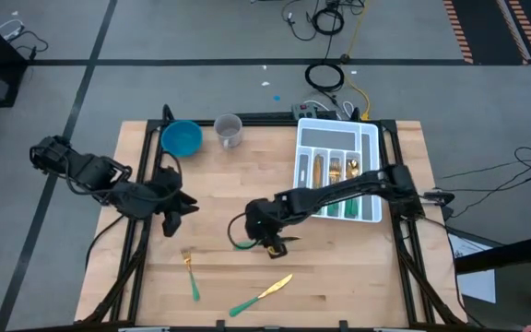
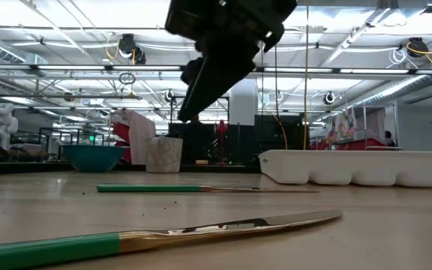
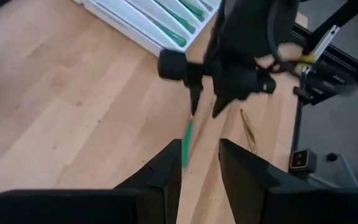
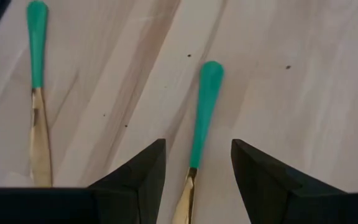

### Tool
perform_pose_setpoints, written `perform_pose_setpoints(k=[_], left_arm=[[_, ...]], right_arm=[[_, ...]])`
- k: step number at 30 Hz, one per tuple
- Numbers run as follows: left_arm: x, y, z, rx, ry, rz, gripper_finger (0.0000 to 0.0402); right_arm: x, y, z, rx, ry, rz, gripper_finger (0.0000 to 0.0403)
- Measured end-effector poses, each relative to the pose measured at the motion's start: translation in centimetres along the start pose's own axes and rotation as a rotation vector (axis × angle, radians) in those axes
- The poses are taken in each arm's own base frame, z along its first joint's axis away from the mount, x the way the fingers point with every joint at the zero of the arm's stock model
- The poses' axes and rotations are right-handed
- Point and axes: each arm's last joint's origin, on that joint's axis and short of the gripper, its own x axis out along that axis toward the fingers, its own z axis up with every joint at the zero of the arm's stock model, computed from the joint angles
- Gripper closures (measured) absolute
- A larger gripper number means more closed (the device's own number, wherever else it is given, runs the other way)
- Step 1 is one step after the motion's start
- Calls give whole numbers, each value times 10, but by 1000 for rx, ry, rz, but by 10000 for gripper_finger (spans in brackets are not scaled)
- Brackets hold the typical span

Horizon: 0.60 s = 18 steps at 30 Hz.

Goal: Sort silverware
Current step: Put the green table knife into the white cutlery tray

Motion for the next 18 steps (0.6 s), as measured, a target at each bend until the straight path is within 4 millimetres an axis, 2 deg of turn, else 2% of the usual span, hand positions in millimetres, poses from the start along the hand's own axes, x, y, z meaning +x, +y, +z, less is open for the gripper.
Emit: perform_pose_setpoints(k=[9,13,18], left_arm=[[-2,5,-3,18,12,41,288],[-2,5,-2,44,12,40,288],[-2,5,-3,74,16,44,288]], right_arm=[[51,-5,4,5,84,-13,229],[73,-9,-6,17,169,-8,229],[88,-7,-19,28,271,-1,231]])
